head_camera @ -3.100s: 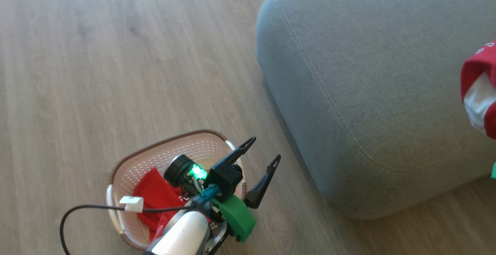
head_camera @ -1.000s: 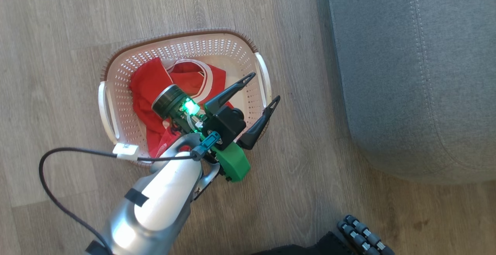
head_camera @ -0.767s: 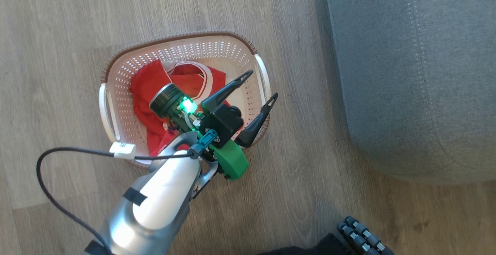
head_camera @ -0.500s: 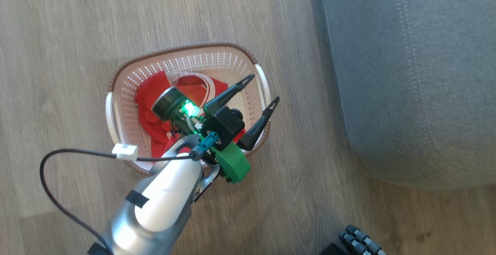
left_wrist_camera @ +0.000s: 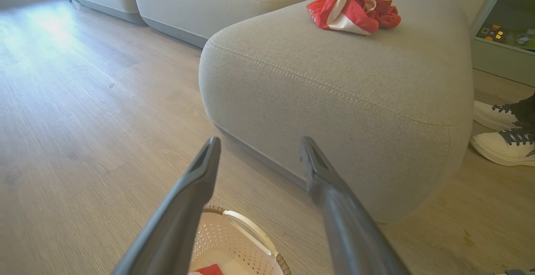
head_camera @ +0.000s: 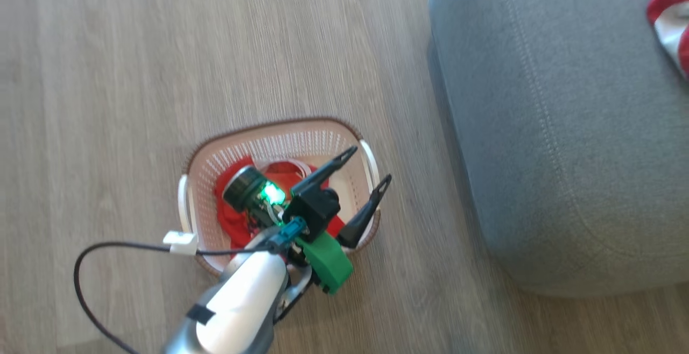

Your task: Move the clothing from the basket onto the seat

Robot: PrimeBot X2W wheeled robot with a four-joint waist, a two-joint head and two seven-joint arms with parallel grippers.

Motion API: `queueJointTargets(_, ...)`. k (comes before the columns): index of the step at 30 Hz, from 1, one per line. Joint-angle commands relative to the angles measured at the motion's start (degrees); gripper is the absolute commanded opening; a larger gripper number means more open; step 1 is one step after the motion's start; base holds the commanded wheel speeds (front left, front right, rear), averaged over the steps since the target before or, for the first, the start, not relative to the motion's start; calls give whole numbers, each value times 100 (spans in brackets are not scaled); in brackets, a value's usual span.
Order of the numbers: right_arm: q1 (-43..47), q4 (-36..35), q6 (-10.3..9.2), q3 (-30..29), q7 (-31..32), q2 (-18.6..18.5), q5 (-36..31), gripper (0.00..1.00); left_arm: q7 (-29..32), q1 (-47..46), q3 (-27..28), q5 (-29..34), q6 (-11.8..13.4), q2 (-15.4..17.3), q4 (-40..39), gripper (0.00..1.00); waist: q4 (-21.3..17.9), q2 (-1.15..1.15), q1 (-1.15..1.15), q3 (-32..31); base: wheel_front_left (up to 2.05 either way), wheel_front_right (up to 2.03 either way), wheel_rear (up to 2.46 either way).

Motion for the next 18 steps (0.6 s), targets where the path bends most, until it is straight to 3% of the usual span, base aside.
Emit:
queueJointTargets(1,164,-236,-1,89,-137,-92,82,100,-28,65,149,-50,-3,-28,-189,100,67,0,0,-369,0,0,0)
queueJointTargets(8,598,-997,-1,547,-472,28,511,100,-28,490,211,-363,76,-33,-335,100,203,0,0,-994,0,0,0)
queueJointTargets(18,2013,-3753,-1,1371,-544,168,1472,100,-28,977,641,-773,229,-34,-625,100,536,0,0,-1559,0,0,0)
